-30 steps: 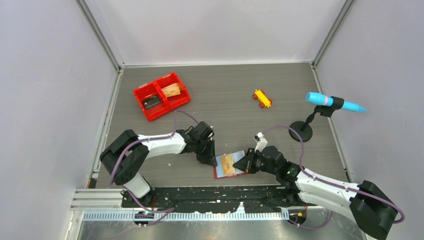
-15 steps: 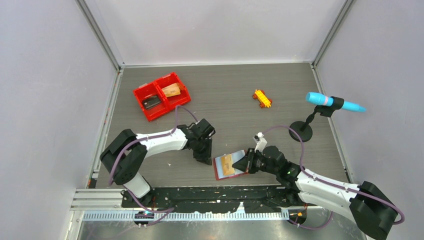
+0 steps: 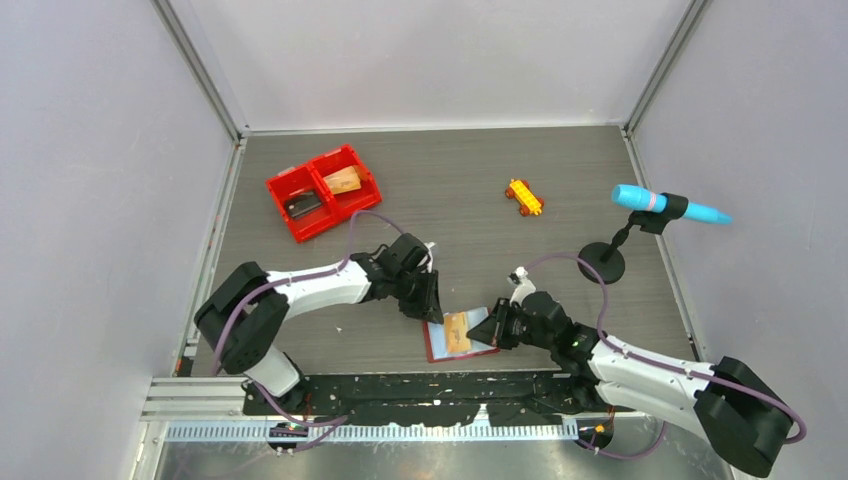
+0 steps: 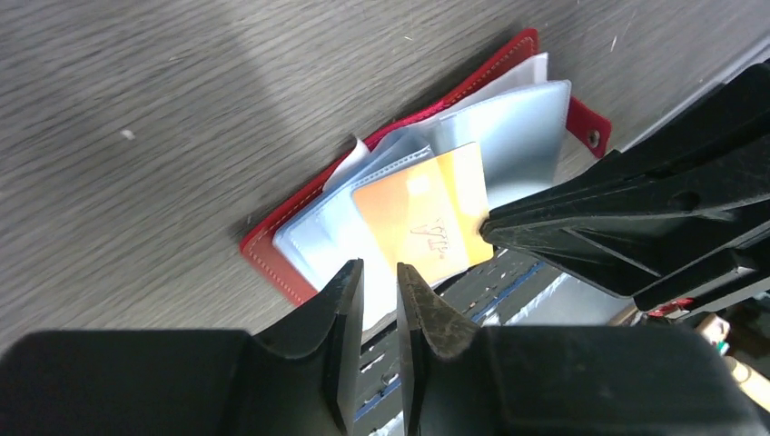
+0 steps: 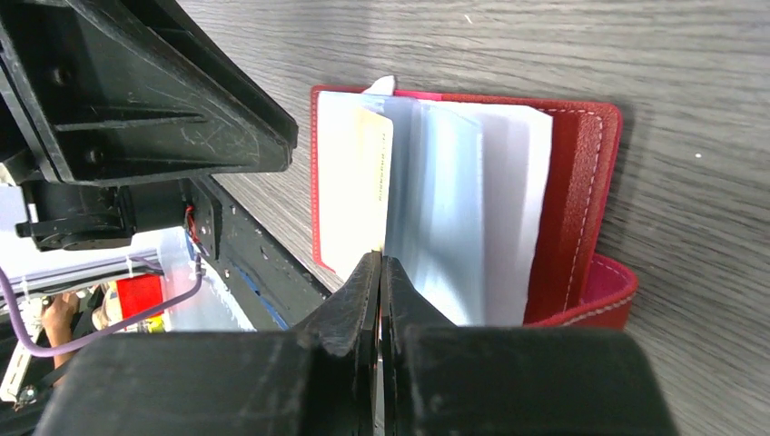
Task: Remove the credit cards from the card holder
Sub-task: Remove the credit card from the card holder.
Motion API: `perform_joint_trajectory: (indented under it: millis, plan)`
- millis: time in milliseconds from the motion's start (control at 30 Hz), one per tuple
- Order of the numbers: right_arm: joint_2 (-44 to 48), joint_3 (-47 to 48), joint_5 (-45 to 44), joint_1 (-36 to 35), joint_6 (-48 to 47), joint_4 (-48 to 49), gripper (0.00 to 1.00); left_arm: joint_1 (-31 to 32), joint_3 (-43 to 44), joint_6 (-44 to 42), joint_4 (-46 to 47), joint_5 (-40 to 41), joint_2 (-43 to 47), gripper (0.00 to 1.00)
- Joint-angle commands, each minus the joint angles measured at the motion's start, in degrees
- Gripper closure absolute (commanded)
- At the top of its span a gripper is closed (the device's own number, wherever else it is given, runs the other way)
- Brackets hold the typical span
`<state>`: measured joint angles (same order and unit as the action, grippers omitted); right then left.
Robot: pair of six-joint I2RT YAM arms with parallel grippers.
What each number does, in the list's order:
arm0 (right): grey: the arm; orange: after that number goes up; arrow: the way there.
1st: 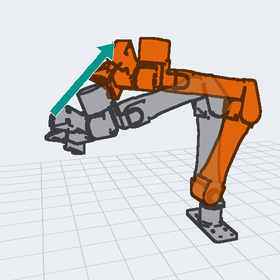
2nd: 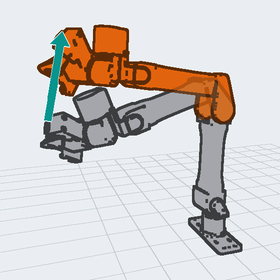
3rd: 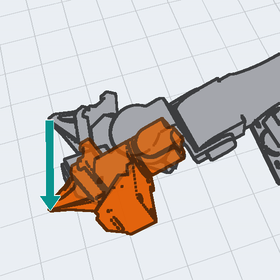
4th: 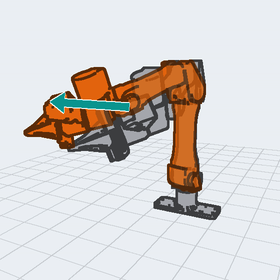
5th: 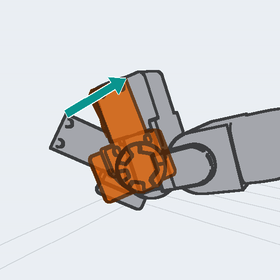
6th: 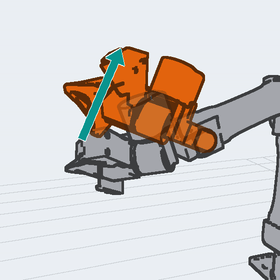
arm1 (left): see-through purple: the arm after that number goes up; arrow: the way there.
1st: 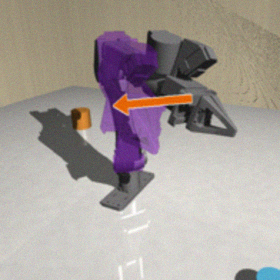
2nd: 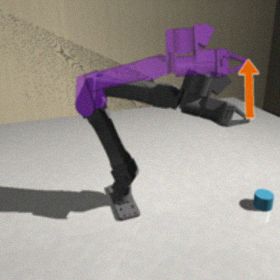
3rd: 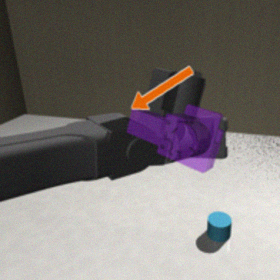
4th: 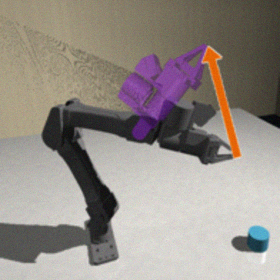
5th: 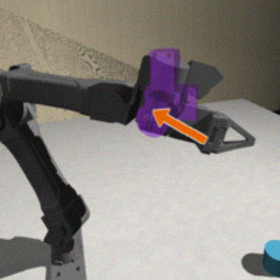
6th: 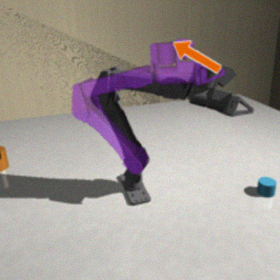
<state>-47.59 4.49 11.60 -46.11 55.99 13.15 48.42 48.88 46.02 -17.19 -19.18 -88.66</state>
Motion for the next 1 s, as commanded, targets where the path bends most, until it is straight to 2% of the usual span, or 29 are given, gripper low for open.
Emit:
perform_joint_trajectory:
  millis: [0,200,333,533,967]
  plan:
    - [-0.96,3.57,-1.99,0.23,0.73,-1.80,0.95,0.09,-0.89,-1.69,6.36,-4.62,-3.24,0.79]
    - [4.92,6.75,-6.53,0.23,-1.57,-11.53,0.95,0.05,-0.04,-4.73,1.88,-0.10,-7.37,0.82]
    - [8.34,7.42,-7.30,0.27,-3.40,-17.90,0.95,0.05,0.39,-5.06,2.80,-0.14,-9.49,0.85]
    - [12.79,12.16,-10.94,0.52,-9.17,-28.07,0.95,-0.04,1.01,-5.76,2.03,-0.45,-7.25,0.83]
    - [12.26,22.67,-8.42,0.57,-18.62,-34.70,0.95,-0.79,3.05,-6.91,-3.65,-2.95,11.09,0.57]
